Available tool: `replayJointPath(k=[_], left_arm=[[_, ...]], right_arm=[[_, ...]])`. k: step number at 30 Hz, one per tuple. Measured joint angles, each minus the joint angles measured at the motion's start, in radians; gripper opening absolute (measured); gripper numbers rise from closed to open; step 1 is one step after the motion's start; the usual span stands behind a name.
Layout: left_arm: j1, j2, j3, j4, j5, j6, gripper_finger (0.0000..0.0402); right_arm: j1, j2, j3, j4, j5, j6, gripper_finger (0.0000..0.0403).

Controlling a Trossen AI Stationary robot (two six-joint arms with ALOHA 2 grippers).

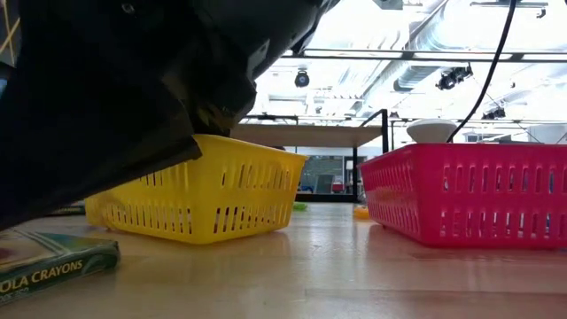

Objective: Pick & Place Office Desk Supplies
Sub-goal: Put the bottom crayon box into the red bin

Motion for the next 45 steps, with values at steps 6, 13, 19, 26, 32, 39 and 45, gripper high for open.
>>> replayJointPath(k=[6,13,19,26,32,39,45], left_arm=[[0.000,0.001,-0.001,-0.003,0.000,-0.002,0.0163],[0.000,0.001,-0.002,-0.005,0.002,-0.003,0.0163],[0.004,0.002,-0.002,-0.005,0.003,0.026,0.0163],[0.014,0.002,-0.002,-0.004,0.005,0.073,0.0163],[0.025,0.002,-0.002,0.000,0.000,0.082,0.0163],[0.032,0.002,-0.003,0.035,-0.023,0.145,0.0163],[0.032,0.002,-0.004,0.062,-0.098,0.152,0.0163]], right_arm=[[0.000,0.000,0.000,-0.022,0.000,0.010,0.0002],[0.001,-0.005,0.002,-0.076,0.000,0.044,0.0002],[-0.004,-0.005,0.002,-0.078,-0.001,0.042,0.0002],[-0.004,-0.004,0.002,-0.070,-0.004,0.041,0.0002],[-0.004,-0.004,0.002,-0.068,-0.004,0.041,0.0002],[-0.005,-0.004,0.002,-0.062,-0.008,0.046,0.0002],[-0.004,-0.004,0.001,-0.062,-0.008,0.049,0.0002]])
